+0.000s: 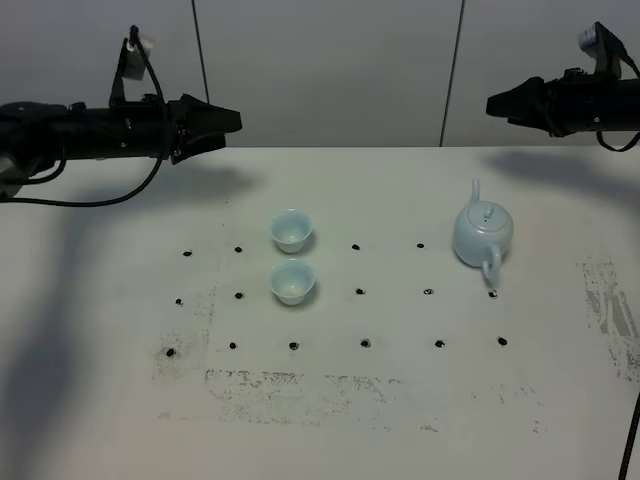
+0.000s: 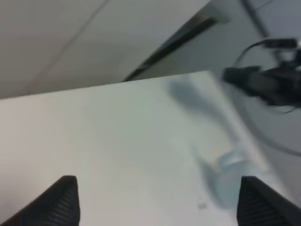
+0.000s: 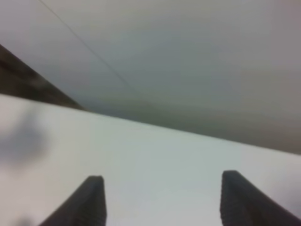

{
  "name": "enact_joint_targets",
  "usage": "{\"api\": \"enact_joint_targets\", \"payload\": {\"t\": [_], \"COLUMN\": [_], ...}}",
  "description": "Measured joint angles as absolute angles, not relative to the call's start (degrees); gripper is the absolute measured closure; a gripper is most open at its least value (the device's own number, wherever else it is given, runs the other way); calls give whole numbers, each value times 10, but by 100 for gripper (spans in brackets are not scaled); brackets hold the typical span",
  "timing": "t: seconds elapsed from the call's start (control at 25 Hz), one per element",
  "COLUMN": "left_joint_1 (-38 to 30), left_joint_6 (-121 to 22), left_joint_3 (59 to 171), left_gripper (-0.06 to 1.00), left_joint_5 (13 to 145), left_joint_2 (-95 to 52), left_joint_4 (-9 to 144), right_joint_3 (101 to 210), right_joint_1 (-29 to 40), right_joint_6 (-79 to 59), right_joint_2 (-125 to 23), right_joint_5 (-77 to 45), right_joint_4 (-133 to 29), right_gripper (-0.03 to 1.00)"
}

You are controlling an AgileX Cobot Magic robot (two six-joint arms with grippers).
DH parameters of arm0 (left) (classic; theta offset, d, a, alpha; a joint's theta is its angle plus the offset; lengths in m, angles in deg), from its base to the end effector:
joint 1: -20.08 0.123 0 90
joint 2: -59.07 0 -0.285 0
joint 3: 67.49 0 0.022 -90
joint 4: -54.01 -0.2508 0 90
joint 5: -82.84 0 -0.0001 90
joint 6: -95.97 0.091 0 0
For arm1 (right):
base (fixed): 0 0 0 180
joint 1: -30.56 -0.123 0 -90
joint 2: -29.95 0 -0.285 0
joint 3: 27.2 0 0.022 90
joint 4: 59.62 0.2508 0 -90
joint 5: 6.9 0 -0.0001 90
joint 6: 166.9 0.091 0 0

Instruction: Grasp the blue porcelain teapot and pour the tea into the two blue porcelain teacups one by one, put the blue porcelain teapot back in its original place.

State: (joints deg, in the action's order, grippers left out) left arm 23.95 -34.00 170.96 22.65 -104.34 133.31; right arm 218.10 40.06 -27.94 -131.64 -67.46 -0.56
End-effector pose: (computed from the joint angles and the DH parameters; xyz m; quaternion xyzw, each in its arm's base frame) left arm 0.5649 -0.0396 0.1351 0.0757 0.7977 -0.4808 0.3561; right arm 0.5655 -0.0257 0.1620 -0.0862 0.8614 0.3497 0.3581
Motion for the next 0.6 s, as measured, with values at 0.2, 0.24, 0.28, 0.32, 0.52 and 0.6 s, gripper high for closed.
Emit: {"api": "enact_joint_targets", "payload": {"t": [0.2, 0.24, 0.28, 0.32, 0.52, 0.6], "left_joint_1": [227, 223, 219, 214, 196, 193], "left_joint_6": [-439, -460, -477, -495, -534, -536], "left_joint_3": [1806, 1824, 1837, 1847, 1855, 1838], "left_gripper": [29, 29, 29, 29, 29, 29], "left_joint_5": [295, 303, 310, 316, 320, 320], "left_joint_2": [-1043, -1043, -1043, -1043, -1028, -1006], "left_joint_4": [1065, 1021, 980, 937, 815, 792], "right_joint_3": [2198, 2204, 2209, 2215, 2252, 2245], "right_joint_1": [400, 400, 400, 400, 400, 400], "right_joint_6": [-222, -211, -199, -188, -148, -130], "right_joint_2": [-1317, -1319, -1319, -1320, -1319, -1302], "right_joint_5": [-660, -659, -658, -658, -686, -701], "right_joint_4": [-197, -229, -252, -277, -370, -400], "right_gripper": [46, 46, 46, 46, 47, 47]}}
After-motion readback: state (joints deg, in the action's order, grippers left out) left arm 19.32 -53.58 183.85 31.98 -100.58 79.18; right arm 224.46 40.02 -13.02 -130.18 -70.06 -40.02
